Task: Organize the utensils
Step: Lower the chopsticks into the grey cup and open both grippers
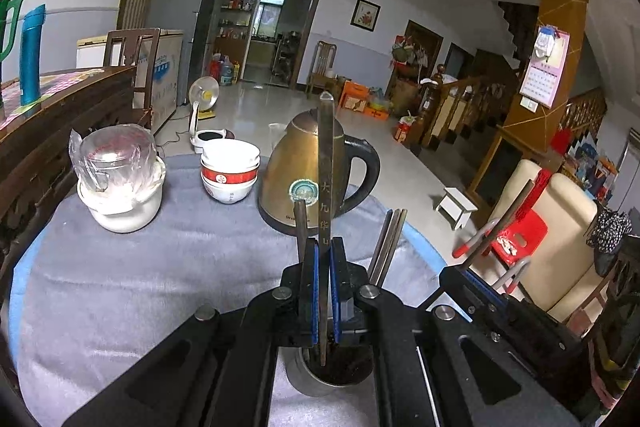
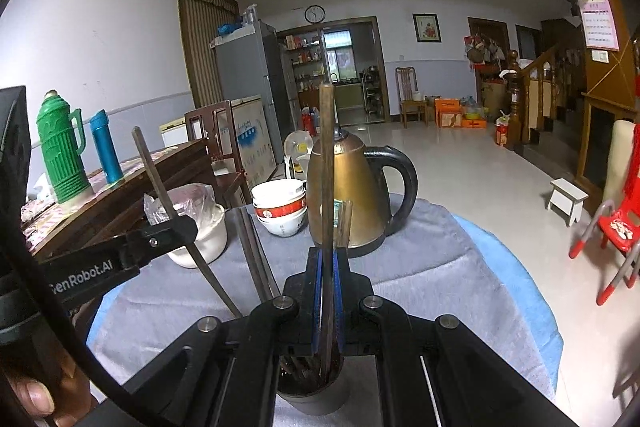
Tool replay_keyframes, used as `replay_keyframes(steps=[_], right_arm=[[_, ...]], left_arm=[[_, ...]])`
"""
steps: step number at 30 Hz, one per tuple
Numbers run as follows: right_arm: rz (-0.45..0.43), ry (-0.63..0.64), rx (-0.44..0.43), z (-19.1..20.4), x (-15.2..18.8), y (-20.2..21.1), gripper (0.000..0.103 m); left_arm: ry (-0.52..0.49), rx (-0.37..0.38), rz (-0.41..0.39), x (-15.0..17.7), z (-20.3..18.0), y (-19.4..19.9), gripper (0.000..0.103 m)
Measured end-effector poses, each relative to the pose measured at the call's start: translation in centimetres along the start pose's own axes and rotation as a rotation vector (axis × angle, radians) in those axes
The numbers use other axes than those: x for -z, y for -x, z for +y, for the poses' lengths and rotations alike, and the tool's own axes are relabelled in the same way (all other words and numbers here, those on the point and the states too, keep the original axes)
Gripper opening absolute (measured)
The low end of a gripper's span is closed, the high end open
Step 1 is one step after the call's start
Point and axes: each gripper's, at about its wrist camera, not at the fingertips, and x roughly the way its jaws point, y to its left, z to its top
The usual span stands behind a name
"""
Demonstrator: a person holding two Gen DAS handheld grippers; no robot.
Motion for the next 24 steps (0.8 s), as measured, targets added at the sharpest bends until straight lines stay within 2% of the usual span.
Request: replay_keyframes(steps=[24], right_arm=[[0.043,0.006,-0.007,0.0,0.6,-1.4,0.006]], left_arm=[[0.001,-0.025,0.054,0.3,0.0,-1.8,0.005]])
